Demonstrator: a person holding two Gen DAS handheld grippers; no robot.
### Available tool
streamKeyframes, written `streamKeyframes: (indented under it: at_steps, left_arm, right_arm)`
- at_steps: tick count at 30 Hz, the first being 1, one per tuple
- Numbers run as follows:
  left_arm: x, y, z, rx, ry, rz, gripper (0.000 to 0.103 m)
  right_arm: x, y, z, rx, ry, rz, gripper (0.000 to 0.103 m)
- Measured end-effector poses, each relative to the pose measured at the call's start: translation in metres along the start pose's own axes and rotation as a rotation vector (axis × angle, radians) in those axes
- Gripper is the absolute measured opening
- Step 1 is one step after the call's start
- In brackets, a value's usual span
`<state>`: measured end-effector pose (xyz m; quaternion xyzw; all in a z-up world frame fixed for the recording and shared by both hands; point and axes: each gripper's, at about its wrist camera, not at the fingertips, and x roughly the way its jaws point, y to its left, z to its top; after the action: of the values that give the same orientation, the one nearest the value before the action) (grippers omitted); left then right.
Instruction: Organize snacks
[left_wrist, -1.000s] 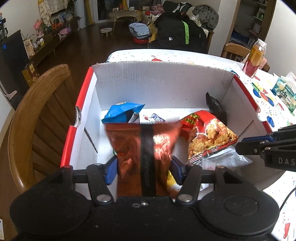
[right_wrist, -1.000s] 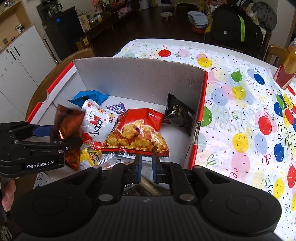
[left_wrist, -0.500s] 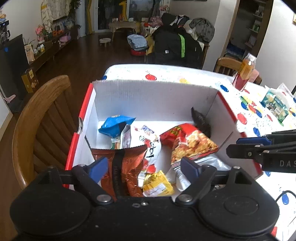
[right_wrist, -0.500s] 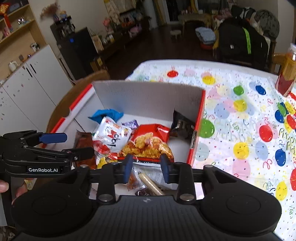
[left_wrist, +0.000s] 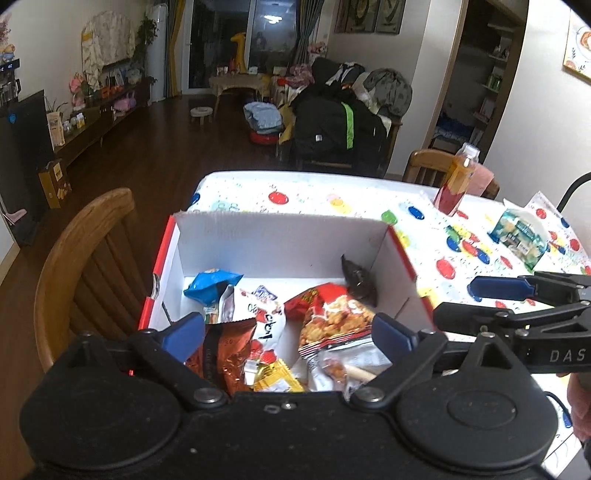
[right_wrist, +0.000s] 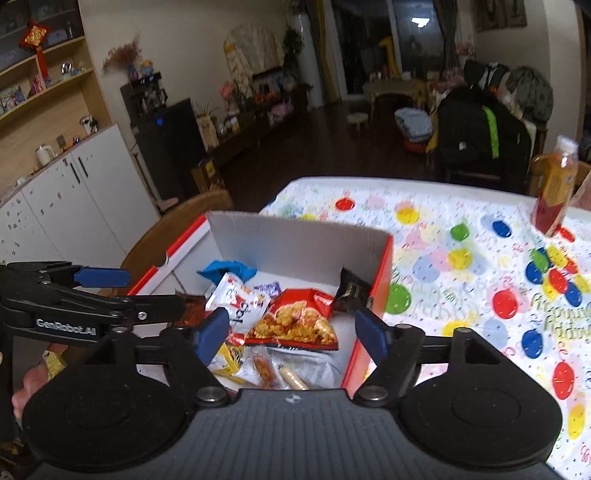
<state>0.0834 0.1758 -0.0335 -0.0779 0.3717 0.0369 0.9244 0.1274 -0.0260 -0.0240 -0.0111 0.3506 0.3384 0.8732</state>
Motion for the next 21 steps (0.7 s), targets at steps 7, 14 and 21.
streamKeyframes:
  at_steps: [7, 14, 21]
  left_arm:
    - [-0.019, -0.010, -0.001, -0.002, -0.024, -0.015, 0.102]
    - [-0.027, -0.017, -0.012, 0.004, -0.003, -0.009, 0.103]
    - [-0.041, -0.026, -0.018, 0.015, -0.027, 0.006, 0.103]
  right_arm:
    - [-0.027, 0.000, -0.007, 0.006, -0.095, -0.043, 0.085]
    - [-0.039, 0.004, -0.015, 0.030, -0.099, -0.054, 0.092]
    - [-0.054, 0.014, -0.025, 0.037, -0.162, -0.062, 0.103]
